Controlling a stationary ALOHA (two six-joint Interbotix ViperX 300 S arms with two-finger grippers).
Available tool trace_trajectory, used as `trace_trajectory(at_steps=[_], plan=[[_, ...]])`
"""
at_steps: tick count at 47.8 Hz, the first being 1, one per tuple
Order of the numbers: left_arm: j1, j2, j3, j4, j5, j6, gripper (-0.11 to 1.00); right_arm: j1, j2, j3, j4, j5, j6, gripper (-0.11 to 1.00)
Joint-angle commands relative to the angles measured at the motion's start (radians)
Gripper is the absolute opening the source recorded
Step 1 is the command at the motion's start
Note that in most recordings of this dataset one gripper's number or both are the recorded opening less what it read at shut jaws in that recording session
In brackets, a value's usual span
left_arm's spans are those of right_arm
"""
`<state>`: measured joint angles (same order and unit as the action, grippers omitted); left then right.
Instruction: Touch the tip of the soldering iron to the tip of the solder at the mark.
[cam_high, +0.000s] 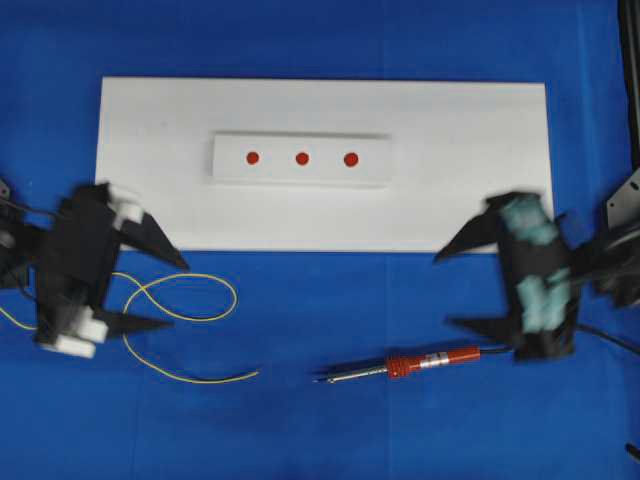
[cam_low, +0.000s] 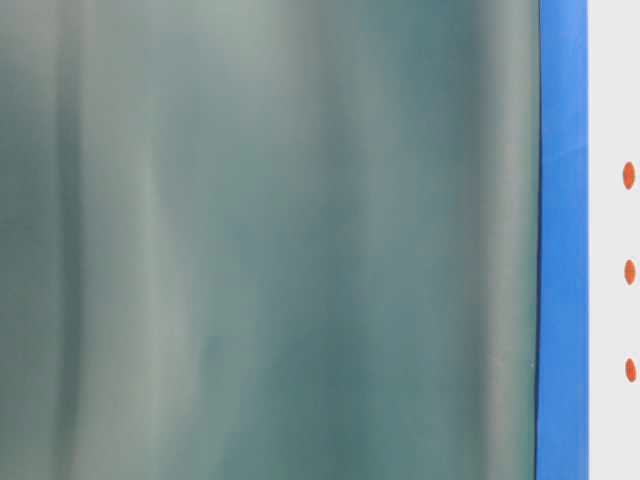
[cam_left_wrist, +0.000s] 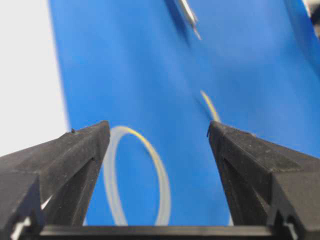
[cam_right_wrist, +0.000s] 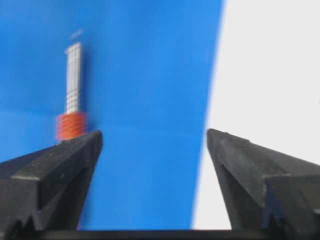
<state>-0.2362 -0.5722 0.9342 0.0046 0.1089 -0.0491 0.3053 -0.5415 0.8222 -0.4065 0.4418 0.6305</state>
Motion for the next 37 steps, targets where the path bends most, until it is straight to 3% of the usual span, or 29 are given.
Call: trace_trajectory(at_steps=[1,15,27,37], plan=[[0.052,-0.095,0.008,0.003,-0.003,0.038,0.75,-0.040,-0.110,0.005,-0.048,0.023,0.002,0.77],[0.172,-0.344,0.106,0.003,0.000,0.097,0.75,-0.124,-0.434,0.078,-0.187,0.092,0.002,0.77],[0.224,-0.508,0.258,0.000,-0.009,0.084,0.75,-0.192,-0.615,0.241,-0.196,0.081,0.018,0.77],[0.224,-0.586,0.344,-0.002,-0.009,0.084,0.75,-0.201,-0.607,0.342,-0.190,-0.005,0.061,0.76]])
